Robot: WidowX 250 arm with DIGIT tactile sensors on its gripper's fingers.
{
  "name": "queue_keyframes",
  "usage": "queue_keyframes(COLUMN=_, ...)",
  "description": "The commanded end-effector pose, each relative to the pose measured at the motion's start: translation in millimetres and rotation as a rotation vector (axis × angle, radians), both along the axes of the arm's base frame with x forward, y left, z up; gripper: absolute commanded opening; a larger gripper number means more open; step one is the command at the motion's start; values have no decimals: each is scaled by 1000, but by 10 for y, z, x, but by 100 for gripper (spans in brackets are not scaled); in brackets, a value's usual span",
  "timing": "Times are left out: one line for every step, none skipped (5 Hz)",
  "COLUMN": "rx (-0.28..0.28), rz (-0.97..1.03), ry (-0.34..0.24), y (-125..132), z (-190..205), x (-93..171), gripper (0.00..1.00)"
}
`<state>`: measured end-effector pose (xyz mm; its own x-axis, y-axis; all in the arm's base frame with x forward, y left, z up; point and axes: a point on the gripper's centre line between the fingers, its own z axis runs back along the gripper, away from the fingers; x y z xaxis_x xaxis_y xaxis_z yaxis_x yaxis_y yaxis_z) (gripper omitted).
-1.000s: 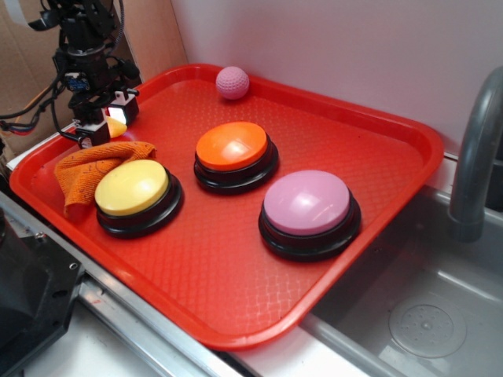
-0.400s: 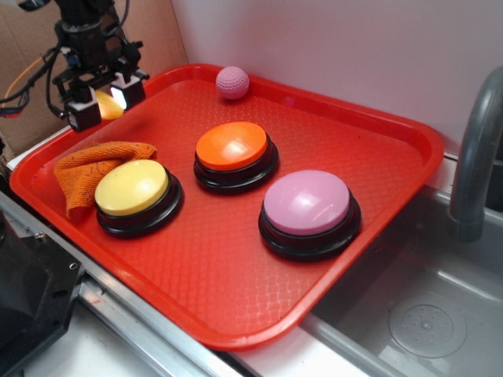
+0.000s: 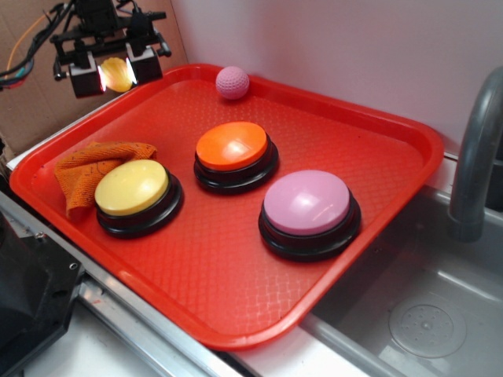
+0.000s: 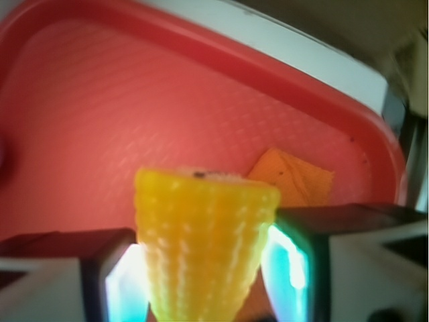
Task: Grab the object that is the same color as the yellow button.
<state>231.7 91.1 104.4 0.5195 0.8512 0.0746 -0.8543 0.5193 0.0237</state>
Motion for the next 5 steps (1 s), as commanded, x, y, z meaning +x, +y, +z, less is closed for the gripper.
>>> queue_keyframes(rx=39, rz=-428, ry=-42, y=-173, z=345, x=-118, gripper=0)
queue_keyframes(rx=21, rz=-609, ry=-17, y=-310, z=348, x=-140, gripper=0)
queue_keyframes(rx=4, rz=-705, ry=-10, y=-431, z=320, x=-184, gripper=0)
queue_keyframes(rx=-5, rz=-754, ry=-2, y=-532, z=282, x=-230, gripper=0)
queue_keyframes(rx=1, rz=-753, ry=-31, y=-531, z=275, x=-254, gripper=0)
